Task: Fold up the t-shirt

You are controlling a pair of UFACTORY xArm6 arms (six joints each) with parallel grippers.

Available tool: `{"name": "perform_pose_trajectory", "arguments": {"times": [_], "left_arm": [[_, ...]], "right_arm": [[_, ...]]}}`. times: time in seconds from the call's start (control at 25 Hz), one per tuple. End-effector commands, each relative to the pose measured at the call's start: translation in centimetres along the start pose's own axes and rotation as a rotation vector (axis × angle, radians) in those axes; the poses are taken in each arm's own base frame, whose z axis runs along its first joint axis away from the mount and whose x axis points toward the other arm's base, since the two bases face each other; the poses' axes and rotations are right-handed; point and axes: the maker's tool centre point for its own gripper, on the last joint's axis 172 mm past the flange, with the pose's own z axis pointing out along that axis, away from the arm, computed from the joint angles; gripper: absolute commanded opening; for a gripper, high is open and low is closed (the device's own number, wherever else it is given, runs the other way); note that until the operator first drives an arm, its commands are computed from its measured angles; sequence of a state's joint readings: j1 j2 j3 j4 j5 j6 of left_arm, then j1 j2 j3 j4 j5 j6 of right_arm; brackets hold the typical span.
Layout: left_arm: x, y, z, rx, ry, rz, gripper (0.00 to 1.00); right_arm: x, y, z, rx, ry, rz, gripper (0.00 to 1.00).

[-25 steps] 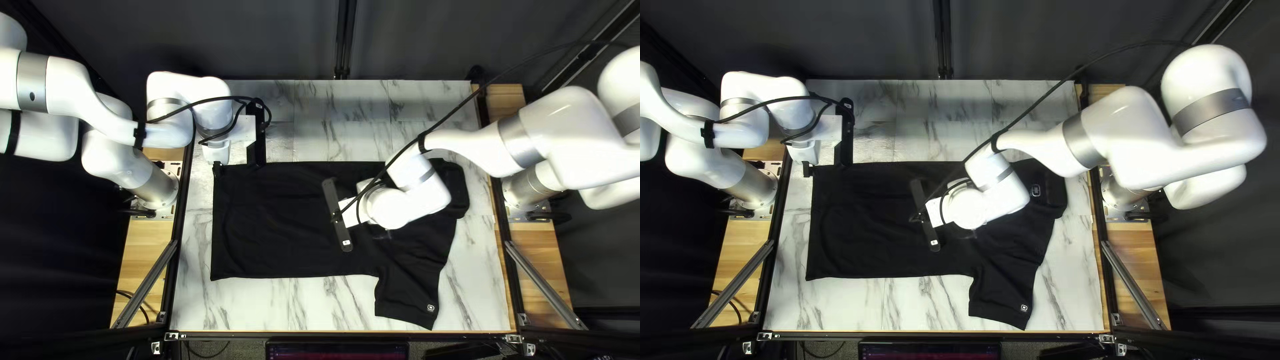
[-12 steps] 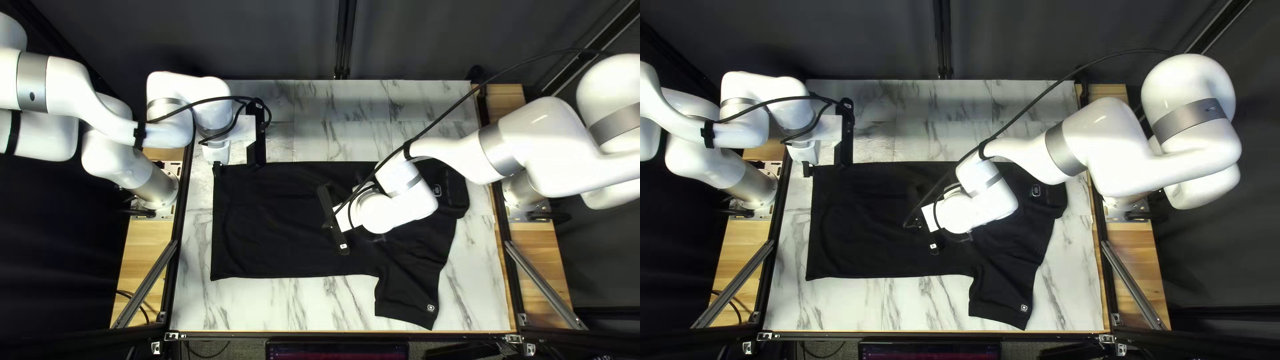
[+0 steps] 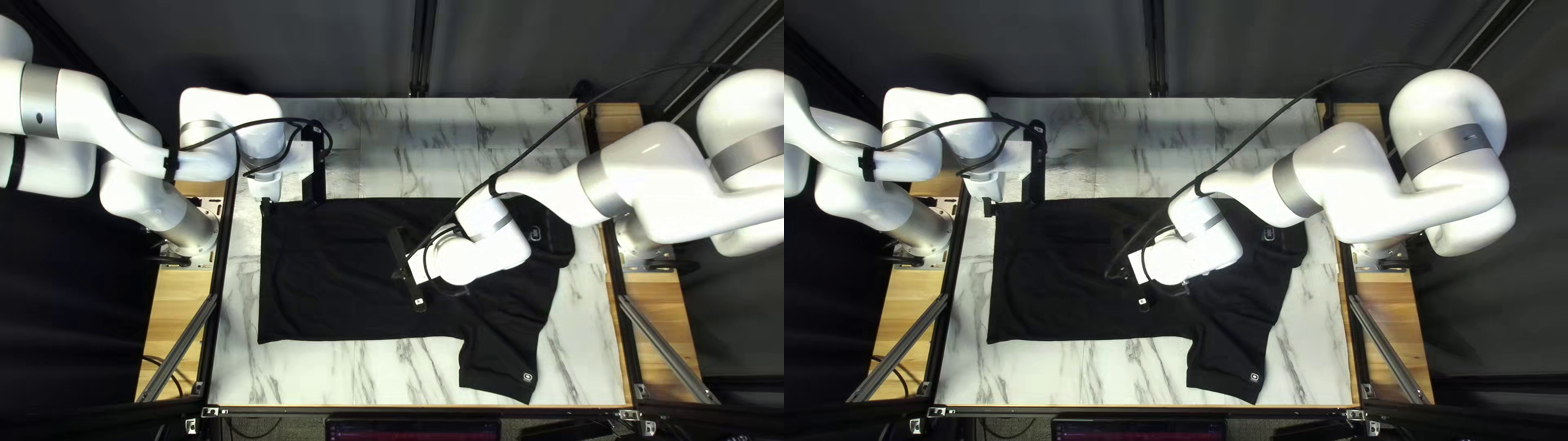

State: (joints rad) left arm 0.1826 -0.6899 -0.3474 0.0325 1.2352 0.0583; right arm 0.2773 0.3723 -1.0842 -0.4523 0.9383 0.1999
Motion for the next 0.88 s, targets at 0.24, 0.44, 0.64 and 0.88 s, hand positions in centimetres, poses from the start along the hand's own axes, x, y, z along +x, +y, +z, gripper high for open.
{"name": "perform_pose_trajectory", "arguments": {"times": [0.24, 0.44, 0.64, 0.88], "left_arm": [[0.0, 0.0, 0.0, 0.000, 0.000, 0.000, 1.00], [0.0, 0.0, 0.0, 0.000, 0.000, 0.000, 1.00], [0.0, 0.0, 0.0, 0.000, 0.000, 0.000, 1.00], [0.0, 0.0, 0.0, 0.000, 0.000, 0.000, 1.00]], "right_arm": [[-0.3, -0.5, -1.1, 0.003, 0.001, -0.005, 1.00], [-0.2, -0.5, -1.0, 0.025, -0.008, -0.025, 1.00], [-0.3, -0.4, -0.1, 0.046, -0.018, -0.034, 0.92], [-0.1, -0.3, 0.2, 0.059, -0.014, -0.037, 0.59]]}}
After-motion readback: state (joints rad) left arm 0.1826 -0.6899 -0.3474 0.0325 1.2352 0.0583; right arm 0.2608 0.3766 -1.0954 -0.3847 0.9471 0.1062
